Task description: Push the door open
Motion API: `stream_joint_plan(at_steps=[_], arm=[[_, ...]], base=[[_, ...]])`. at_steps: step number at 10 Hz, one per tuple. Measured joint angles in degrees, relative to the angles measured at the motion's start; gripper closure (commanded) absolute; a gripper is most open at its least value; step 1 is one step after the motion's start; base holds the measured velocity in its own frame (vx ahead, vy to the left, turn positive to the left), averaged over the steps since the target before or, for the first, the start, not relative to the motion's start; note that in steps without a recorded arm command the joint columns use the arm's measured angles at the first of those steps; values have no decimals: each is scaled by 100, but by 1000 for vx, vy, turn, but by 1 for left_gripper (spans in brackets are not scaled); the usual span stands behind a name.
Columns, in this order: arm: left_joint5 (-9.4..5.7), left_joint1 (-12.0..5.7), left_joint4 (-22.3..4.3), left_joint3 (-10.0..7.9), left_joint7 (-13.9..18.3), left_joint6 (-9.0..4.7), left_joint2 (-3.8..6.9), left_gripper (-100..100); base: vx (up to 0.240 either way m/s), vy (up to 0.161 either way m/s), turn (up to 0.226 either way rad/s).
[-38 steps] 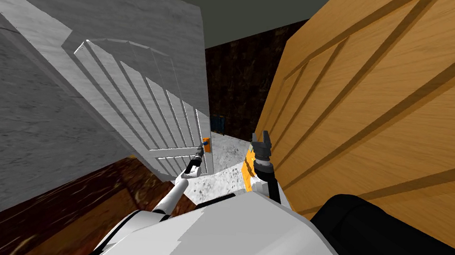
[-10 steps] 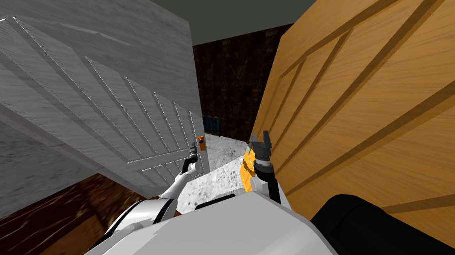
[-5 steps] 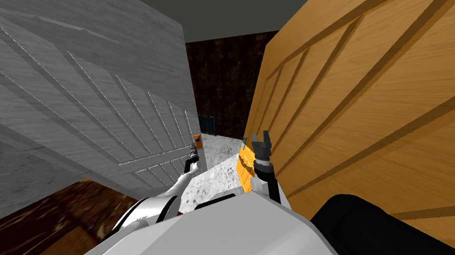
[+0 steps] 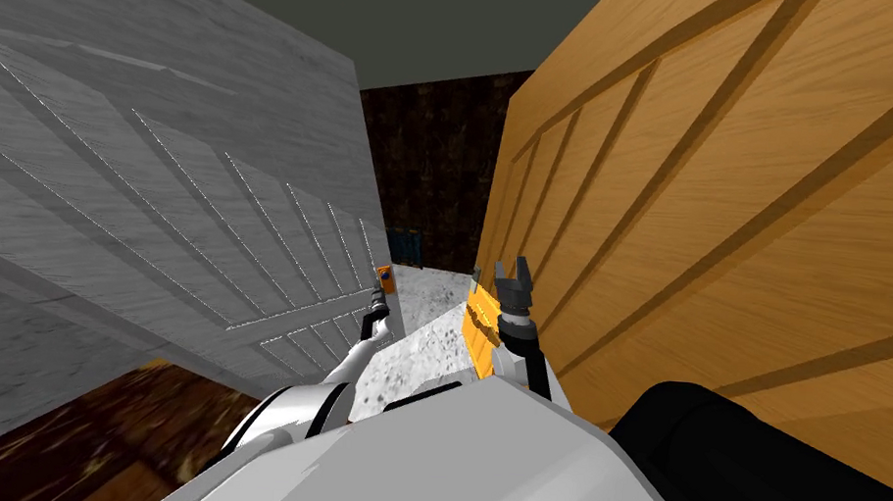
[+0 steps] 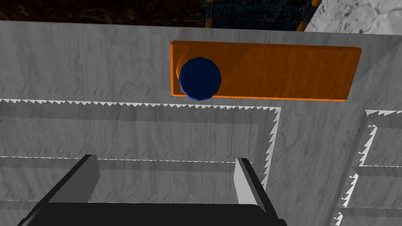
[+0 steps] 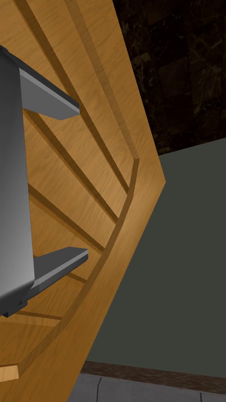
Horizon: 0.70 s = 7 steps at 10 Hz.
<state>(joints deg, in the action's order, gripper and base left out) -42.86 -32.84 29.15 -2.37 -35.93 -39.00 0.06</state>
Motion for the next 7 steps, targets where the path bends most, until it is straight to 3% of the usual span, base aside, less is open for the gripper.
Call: stream_joint_plan(at_steps=[2, 4, 6, 7], arm=[[5, 47, 47, -2, 6, 21, 131, -100], [9, 52, 29, -8, 33, 2, 182, -100], [3, 127, 143, -35, 8, 27, 107, -100], [10, 72, 36, -27, 50, -3, 48, -100]], base=[[210, 29, -26], [220, 34, -33], [234, 46, -27], [106, 30, -9]])
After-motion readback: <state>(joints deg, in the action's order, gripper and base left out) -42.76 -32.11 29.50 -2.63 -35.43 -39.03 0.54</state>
